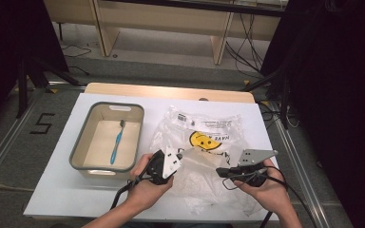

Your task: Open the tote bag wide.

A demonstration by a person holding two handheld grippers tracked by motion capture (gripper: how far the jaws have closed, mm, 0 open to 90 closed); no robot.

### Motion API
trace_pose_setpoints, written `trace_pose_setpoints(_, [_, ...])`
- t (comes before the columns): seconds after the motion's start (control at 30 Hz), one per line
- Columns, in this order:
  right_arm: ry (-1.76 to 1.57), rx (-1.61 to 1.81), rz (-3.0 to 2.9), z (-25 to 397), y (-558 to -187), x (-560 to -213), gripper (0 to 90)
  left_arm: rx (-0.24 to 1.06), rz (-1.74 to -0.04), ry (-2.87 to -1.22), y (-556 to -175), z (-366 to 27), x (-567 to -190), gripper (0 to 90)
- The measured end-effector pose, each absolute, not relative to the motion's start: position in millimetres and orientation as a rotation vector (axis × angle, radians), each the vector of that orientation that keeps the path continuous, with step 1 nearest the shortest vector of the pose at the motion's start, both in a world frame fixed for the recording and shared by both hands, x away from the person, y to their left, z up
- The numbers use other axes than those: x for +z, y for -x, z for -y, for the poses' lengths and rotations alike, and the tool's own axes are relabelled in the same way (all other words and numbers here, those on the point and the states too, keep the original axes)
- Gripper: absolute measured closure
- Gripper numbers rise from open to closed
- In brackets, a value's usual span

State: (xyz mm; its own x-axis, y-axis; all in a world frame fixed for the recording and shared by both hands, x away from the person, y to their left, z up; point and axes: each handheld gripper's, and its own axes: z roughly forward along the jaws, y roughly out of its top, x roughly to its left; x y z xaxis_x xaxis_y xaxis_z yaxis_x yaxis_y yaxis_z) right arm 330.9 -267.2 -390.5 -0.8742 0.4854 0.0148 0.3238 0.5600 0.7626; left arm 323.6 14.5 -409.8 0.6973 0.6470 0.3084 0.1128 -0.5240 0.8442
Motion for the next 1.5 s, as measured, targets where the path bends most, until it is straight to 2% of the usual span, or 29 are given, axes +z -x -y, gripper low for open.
trace_pose_setpoints(0.4, [-0.626, 1.241, -2.543, 266.2, -325.0, -374.6, 90.0, 0.799, -0.563, -1.97, -318.1, -15.7, -395.9, 89.6])
trace_pose_setpoints(0.73, [-0.644, 1.252, -2.491, 270.4, -330.7, -373.9, 90.0, 0.787, -0.567, -1.988, -320.1, -16.0, -398.6, 89.5])
trace_pose_setpoints(1.27, [-0.672, 1.249, -2.451, 269.9, -333.1, -374.6, 90.0, 0.673, -0.507, -2.043, -305.7, -16.3, -404.5, 86.5])
trace_pose_setpoints(1.37, [-0.672, 1.248, -2.448, 269.9, -333.1, -374.2, 90.0, 0.682, -0.463, -2.076, -302.7, -14.1, -405.5, 80.2])
trace_pose_setpoints(1.5, [-0.672, 1.244, -2.452, 269.6, -333.3, -374.4, 90.0, 0.713, -0.447, -2.092, -303.0, -8.4, -410.0, 58.4])
